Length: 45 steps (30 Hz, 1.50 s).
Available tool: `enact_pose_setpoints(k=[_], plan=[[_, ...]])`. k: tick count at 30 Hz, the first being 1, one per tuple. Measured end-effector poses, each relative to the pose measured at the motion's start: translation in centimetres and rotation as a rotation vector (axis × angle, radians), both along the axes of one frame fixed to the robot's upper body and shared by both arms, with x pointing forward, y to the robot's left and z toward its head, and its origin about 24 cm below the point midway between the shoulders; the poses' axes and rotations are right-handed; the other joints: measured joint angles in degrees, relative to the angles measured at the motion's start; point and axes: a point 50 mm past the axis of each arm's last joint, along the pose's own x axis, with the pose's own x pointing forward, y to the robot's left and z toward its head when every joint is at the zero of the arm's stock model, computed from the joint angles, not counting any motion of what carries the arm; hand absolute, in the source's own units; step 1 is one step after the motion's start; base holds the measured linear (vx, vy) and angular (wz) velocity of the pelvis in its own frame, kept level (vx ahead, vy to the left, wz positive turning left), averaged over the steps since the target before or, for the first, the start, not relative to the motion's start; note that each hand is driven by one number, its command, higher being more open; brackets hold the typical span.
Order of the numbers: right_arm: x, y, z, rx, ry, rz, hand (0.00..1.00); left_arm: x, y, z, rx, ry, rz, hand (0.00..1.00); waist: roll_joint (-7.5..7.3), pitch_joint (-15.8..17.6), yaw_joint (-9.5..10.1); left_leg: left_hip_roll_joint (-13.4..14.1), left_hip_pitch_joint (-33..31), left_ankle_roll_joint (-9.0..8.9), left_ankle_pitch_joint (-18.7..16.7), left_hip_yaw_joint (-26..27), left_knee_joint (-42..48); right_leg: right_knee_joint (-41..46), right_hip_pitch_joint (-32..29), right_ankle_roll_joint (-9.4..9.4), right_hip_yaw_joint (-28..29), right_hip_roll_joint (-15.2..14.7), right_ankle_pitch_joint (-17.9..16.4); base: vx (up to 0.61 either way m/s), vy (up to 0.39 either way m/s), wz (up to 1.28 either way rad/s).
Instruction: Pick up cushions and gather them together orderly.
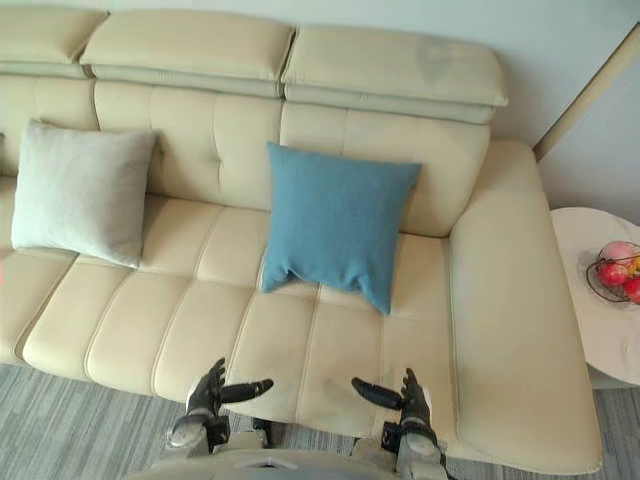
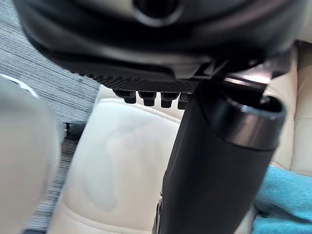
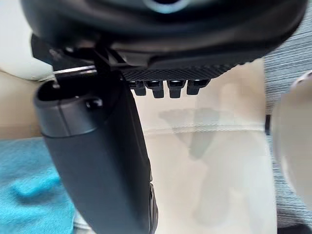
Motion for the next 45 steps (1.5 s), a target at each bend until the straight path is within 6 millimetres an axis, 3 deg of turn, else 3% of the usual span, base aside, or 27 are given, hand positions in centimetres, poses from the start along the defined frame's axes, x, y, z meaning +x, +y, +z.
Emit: enact_pose_setpoints(k=[4, 7, 11, 12, 13, 14, 15, 16, 17, 18, 19, 21, 22, 23, 24, 25, 26, 27, 28, 31, 33, 34, 36, 40, 42, 45], plan=[[-0.9, -0.4, -0.5, 0.005, 0.043, -0.021, 1.00, -1.4, 0.7, -0.5, 0.018, 0.052, 0.020, 1.00, -0.57, -1.0, -0.07, -0.1, 1.8, 0.01, -0.2, 1.5, -0.3, -1.7, 1.5, 0.09, 1.7, 0.0, 1.4, -0.03, 0.032, -0.22], [-0.8, -0.4, -0.5, 0.009, 0.049, -0.019, 1.00, -1.4, 0.8, -0.5, 0.020, 0.054, 0.024, 1.00, -0.99, -0.8, -0.09, -0.1, 2.2, 0.21, -0.4, 3.0, 0.0, -1.2, 0.7, 0.14, 3.4, 0.0, 1.9, -0.05, 0.032, -0.27], [0.3, -0.1, -0.3, 0.015, 0.026, -0.010, 1.00, 0.7, 1.4, 0.2, 0.040, 0.000, 0.011, 1.00, -2.58, 1.3, -0.30, -0.3, -2.8, 1.95, -2.7, 3.5, 5.3, 4.7, -4.9, 0.58, 4.2, -1.0, 3.0, -0.10, 0.032, -0.13], [0.4, -0.1, -0.3, 0.014, 0.022, -0.011, 1.00, 0.7, 1.3, 0.2, 0.038, 0.000, 0.012, 1.00, -2.38, 1.3, -0.16, 0.5, -3.5, 2.30, -3.0, 3.2, 5.6, 3.9, -4.8, 1.00, 4.1, -0.6, 3.5, -0.16, 0.006, -0.01], [0.6, 0.2, -0.2, 0.022, 0.018, -0.016, 1.00, 1.0, 1.2, 0.3, 0.033, -0.013, 0.023, 1.00, -1.43, 2.4, -0.06, 1.5, -4.1, 2.98, -2.6, 3.1, 6.3, 15.6, -7.5, -0.28, 3.0, -1.2, -1.2, -0.14, -0.021, 0.16], [0.4, 0.2, -0.3, 0.026, 0.020, -0.020, 1.00, 1.2, 1.3, 0.4, 0.032, -0.021, 0.034, 1.00, -1.70, 2.4, -0.30, 1.5, -4.4, 3.11, -2.7, 2.2, 7.2, 26.1, -9.2, -0.73, 2.4, -1.9, -4.6, -0.08, -0.064, 0.41], [-0.1, 0.3, -0.4, 0.028, 0.029, -0.026, 1.00, 1.4, 1.4, 0.6, 0.034, -0.035, 0.043, 1.00, -2.32, 2.1, -0.22, 1.1, -5.0, 3.33, -2.9, 0.8, 8.6, 35.5, -9.5, 0.80, 2.3, -2.5, -6.3, -0.07, -0.122, 0.56], [-0.1, 0.4, -0.4, 0.031, 0.028, -0.025, 1.00, 1.4, 1.7, 0.8, 0.040, -0.051, 0.055, 1.00, -2.92, 1.7, 0.13, 0.8, -6.2, 3.31, -2.8, 0.1, 9.8, 38.6, -8.7, 1.08, 2.5, -2.5, -6.5, -0.05, -0.147, 0.54], [0.4, 0.5, -0.3, 0.032, 0.017, -0.021, 1.00, 1.6, 2.0, 1.0, 0.049, -0.067, 0.069, 1.00, -3.73, 1.3, 0.70, 0.3, -8.2, 3.11, -2.4, -0.2, 11.5, 36.6, -7.5, 1.36, 2.7, -2.3, -7.0, -0.15, -0.227, 0.28], [1.5, 0.5, 0.1, 0.024, -0.012, -0.024, 1.00, 1.9, 1.9, 1.3, 0.045, -0.091, 0.107, 1.00, -4.11, 1.1, 1.74, 0.7, -11.6, 3.00, -1.9, -0.2, 13.9, 27.9, -4.9, 0.99, 2.5, -0.8, -11.3, -0.16, -0.204, 0.10], [2.0, 0.4, 0.3, 0.019, -0.027, -0.026, 1.00, 1.9, 1.8, 1.3, 0.043, -0.093, 0.115, 1.00, -3.80, 1.0, 2.18, 1.1, -12.7, 2.75, -1.6, -0.2, 14.3, 24.2, -4.1, 0.08, 2.2, -0.2, -12.3, -0.17, -0.209, -0.13], [3.6, 0.2, 1.2, 0.006, -0.102, -0.042, 1.00, 2.0, 1.1, 1.1, 0.032, -0.090, 0.114, 1.00, -1.74, 1.7, 3.90, 2.2, -15.8, 1.73, 0.6, -0.5, 13.9, 13.6, -1.6, -1.75, 0.6, 2.0, -13.7, -0.23, -0.166, 0.00], [3.8, -0.2, 1.4, -0.007, -0.109, -0.055, 1.00, 2.2, 0.1, 1.0, 0.004, -0.083, 0.108, 1.00, 0.65, 2.9, 3.64, 3.3, -15.6, 1.72, 3.0, -1.8, 12.4, 13.1, -0.7, -2.32, -1.4, 3.6, -12.6, -0.30, -0.154, 0.41], [3.6, -0.2, 1.3, -0.008, -0.100, -0.062, 1.00, 2.1, -0.1, 0.9, 0.002, -0.079, 0.104, 1.00, 1.08, 2.8, 3.40, 3.5, -15.4, 1.51, 4.4, -1.9, 11.4, 13.5, -0.6, -2.41, -2.5, 3.9, -12.6, -0.26, -0.101, 0.67], [2.9, -0.1, 1.0, -0.006, -0.076, -0.068, 1.00, 1.8, -0.2, 0.8, 0.004, -0.073, 0.104, 1.00, 1.20, 2.7, 3.38, 3.4, -14.6, 1.64, 8.2, -1.5, 8.4, 13.8, -0.6, -2.91, -4.4, 4.2, -12.4, -0.18, -0.049, 0.60], [2.6, 0.2, 0.8, 0.001, -0.067, -0.075, 1.00, 2.3, -0.1, 1.1, 0.007, -0.090, 0.103, 1.00, 0.29, 3.1, 3.34, 3.5, -14.8, 1.77, 6.7, 0.0, 9.8, 13.5, -0.6, -4.27, -6.0, 3.6, -12.1, -0.19, -0.042, 0.57], [2.5, 0.3, 0.8, 0.002, -0.064, -0.092, 1.00, 2.5, -0.1, 1.2, 0.009, -0.096, 0.107, 1.00, 0.07, 3.3, 3.25, 3.4, -15.1, 2.20, 0.4, 1.9, 16.2, 13.5, -0.9, -5.06, -7.1, 3.1, -11.5, -0.19, -0.022, 0.37], [2.4, 0.3, 0.8, 0.002, -0.061, -0.100, 1.00, 2.6, 0.0, 1.2, 0.011, -0.098, 0.107, 1.00, -0.39, 3.5, 3.15, 3.3, -15.1, 2.41, -2.6, 2.0, 19.4, 13.6, -1.0, -5.20, -7.3, 2.8, -11.3, -0.14, 0.017, 0.31], [2.2, 0.3, 0.7, 0.000, -0.055, -0.111, 1.00, 2.8, 0.0, 1.3, 0.011, -0.106, 0.105, 1.00, -0.62, 3.6, 2.84, 3.5, -14.9, 2.55, -8.4, 1.6, 26.0, 14.3, -1.7, -5.06, -7.6, 1.9, -11.1, -0.12, 0.051, 0.20], [2.0, 0.2, 0.6, -0.002, -0.050, -0.119, 1.00, 3.0, -0.3, 1.4, 0.002, -0.112, 0.104, 1.00, -0.19, 3.3, 2.54, 5.3, -14.0, 1.76, -14.9, 0.9, 33.4, 14.8, -2.6, -4.45, -7.5, 1.3, -10.2, -0.08, 0.121, 0.04], [1.9, 0.2, 0.6, 0.007, -0.049, -0.129, 1.00, 2.8, -0.6, 1.2, -0.008, -0.105, 0.107, 1.00, -0.03, 3.1, 1.79, 6.0, -11.2, 0.73, -18.6, 1.2, 32.5, 14.1, -2.5, -2.50, -6.8, 1.1, -8.9, -0.11, 0.261, -0.06], [1.8, 0.4, 0.5, 0.015, -0.047, -0.132, 1.00, 2.6, -0.7, 1.1, -0.010, -0.095, 0.106, 1.00, -0.41, 2.9, 1.59, 5.3, -10.7, 0.63, -18.6, 1.3, 31.0, 13.1, -2.6, -1.88, -6.8, 0.9, -8.5, -0.10, 0.172, 0.04], [1.1, 1.4, 0.0, 0.057, -0.012, -0.114, 1.00, 2.4, -0.1, 0.9, 0.012, -0.077, 0.088, 1.00, -3.38, 1.1, 1.12, 0.7, -7.6, 2.01, -13.7, 3.3, 21.7, 6.7, -1.8, -0.85, -5.3, -1.0, -4.4, -0.04, 0.181, -0.02], [1.2, 1.1, -0.2, 0.062, 0.004, -0.145, 1.00, 1.9, 0.3, 0.6, 0.047, -0.040, 0.027, 1.00, -2.92, 0.6, 0.38, -1.8, -5.0, 3.25, -10.7, 3.7, 16.6, 2.1, 0.4, -0.26, -4.6, -1.9, -1.2, -0.07, 0.109, 0.01], [0.8, 1.0, -0.4, 0.061, 0.022, -0.143, 1.00, 1.1, 0.7, 0.2, 0.066, 0.000, 0.004, 1.00, -1.81, 0.1, 0.17, -3.0, -3.3, 3.46, -8.0, 4.2, 12.3, 0.9, 0.4, -0.37, -4.0, -1.8, 0.0, -0.07, 0.030, -0.09], [0.5, 0.7, -0.6, 0.056, 0.045, -0.142, 1.00, 0.4, 1.0, 0.0, 0.080, 0.028, -0.001, 1.00, -1.24, -0.3, 0.13, -3.1, -2.4, 3.57, -6.5, 4.0, 9.8, 0.2, 0.4, -0.86, -3.9, -1.4, 0.7, -0.05, -0.024, -0.05]])
